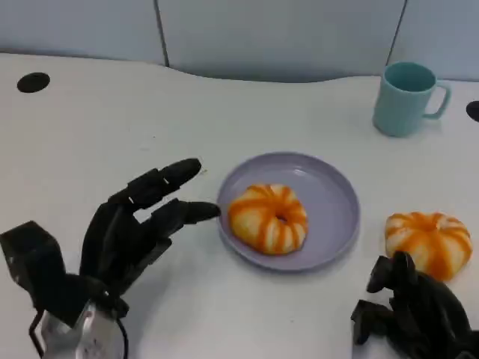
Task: Grasp the bread from the table and place it into the plate.
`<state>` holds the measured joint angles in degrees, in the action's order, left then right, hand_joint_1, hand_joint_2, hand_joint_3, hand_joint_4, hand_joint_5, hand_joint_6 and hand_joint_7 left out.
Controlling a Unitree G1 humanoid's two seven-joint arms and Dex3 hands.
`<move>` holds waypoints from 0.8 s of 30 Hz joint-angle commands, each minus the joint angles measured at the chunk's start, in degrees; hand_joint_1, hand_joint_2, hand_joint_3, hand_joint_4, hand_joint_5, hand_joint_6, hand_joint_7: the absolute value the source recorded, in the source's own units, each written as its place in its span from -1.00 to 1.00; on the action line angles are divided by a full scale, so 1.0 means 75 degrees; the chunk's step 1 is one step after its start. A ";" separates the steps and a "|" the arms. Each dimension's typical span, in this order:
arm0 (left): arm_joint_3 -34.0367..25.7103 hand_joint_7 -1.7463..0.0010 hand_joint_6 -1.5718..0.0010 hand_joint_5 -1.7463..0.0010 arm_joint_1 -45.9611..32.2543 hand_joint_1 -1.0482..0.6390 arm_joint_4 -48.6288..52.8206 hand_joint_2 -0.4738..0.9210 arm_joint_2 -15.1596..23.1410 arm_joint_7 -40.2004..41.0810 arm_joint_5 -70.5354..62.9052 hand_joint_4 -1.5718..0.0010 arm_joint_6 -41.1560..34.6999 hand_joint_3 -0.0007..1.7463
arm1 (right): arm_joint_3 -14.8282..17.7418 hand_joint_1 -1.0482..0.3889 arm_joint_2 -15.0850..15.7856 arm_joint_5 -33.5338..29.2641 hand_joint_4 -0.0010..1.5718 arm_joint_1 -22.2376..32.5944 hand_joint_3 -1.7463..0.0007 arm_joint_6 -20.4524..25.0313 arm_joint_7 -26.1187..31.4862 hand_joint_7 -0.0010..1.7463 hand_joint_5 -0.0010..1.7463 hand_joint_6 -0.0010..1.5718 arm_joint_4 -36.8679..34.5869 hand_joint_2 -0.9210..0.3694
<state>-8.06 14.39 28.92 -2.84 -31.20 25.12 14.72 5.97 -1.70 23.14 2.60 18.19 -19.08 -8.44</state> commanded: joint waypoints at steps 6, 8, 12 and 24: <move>-0.0116 -0.88 0.35 -1.00 -0.1397 -0.44 -0.1747 1.00 -0.0137 0.0564 0.0480 0.09 -0.1863 -0.64 | 0.0058 -0.18 0.0146 -0.0064 0.68 0.0083 0.46 -0.0013 0.0020 0.39 0.42 0.53 -0.0103 -1.00; -0.0135 -0.97 0.38 -1.00 -0.1602 -0.43 -0.1990 1.00 -0.0141 0.0702 0.0513 0.02 -0.2162 -0.63 | 0.0078 -0.18 0.0161 -0.0034 0.67 0.0087 0.45 -0.0053 -0.0044 0.38 0.43 0.51 -0.0132 -1.00; -0.0177 -1.00 0.33 -1.00 -0.1803 -0.37 -0.2171 1.00 -0.0173 0.0884 0.0529 -0.04 -0.2543 -0.59 | 0.0141 -0.18 0.0199 0.0019 0.65 0.0081 0.46 -0.0033 -0.0088 0.38 0.43 0.50 -0.0157 -1.00; -0.0466 -1.00 0.25 -1.00 -0.1343 -0.36 -0.0994 1.00 -0.0184 0.0316 0.0527 -0.09 -0.2114 -0.68 | 0.0240 -0.18 0.0247 -0.0101 0.66 -0.0022 0.44 -0.0259 -0.0155 0.40 0.46 0.49 -0.0356 -1.00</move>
<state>-10.62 3.33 20.14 -4.91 -27.86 28.76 -2.53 7.23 -0.86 23.08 2.33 16.49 -20.94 -10.09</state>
